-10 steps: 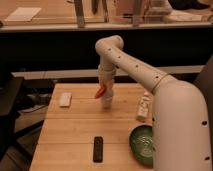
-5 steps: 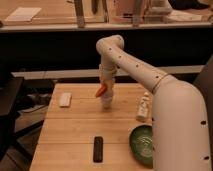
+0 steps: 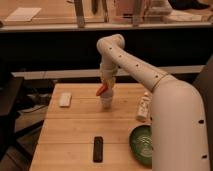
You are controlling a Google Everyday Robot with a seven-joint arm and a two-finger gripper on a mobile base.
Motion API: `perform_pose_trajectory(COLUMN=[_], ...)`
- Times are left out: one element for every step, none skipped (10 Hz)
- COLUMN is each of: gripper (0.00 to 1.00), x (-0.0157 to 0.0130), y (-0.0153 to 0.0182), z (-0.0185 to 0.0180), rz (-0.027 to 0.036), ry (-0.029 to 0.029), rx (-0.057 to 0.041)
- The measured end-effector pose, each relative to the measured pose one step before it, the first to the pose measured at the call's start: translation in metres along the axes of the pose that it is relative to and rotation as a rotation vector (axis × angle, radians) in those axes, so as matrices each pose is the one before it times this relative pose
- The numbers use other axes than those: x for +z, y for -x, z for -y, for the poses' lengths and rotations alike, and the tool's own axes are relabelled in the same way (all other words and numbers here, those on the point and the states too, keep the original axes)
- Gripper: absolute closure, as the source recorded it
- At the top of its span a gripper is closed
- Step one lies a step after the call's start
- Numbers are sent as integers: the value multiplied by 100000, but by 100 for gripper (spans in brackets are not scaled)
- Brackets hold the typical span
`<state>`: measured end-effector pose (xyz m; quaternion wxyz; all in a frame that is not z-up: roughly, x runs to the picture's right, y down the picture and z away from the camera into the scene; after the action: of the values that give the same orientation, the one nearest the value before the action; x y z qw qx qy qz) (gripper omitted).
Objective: Place the pepper in the ceramic cup
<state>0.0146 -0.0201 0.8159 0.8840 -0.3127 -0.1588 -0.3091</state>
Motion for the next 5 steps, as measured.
perform_pose_trajectory(gripper=[99,99,99,99,99], x=[-37,-7,-25,20,-21], y=[-61,-277,-370,-188,-73], z=[9,43,6,116,193], rz=[-116,-245,-477,-473,-339], ry=[-65,-148,-48,109,-61], rx=[289,762,969,565,260])
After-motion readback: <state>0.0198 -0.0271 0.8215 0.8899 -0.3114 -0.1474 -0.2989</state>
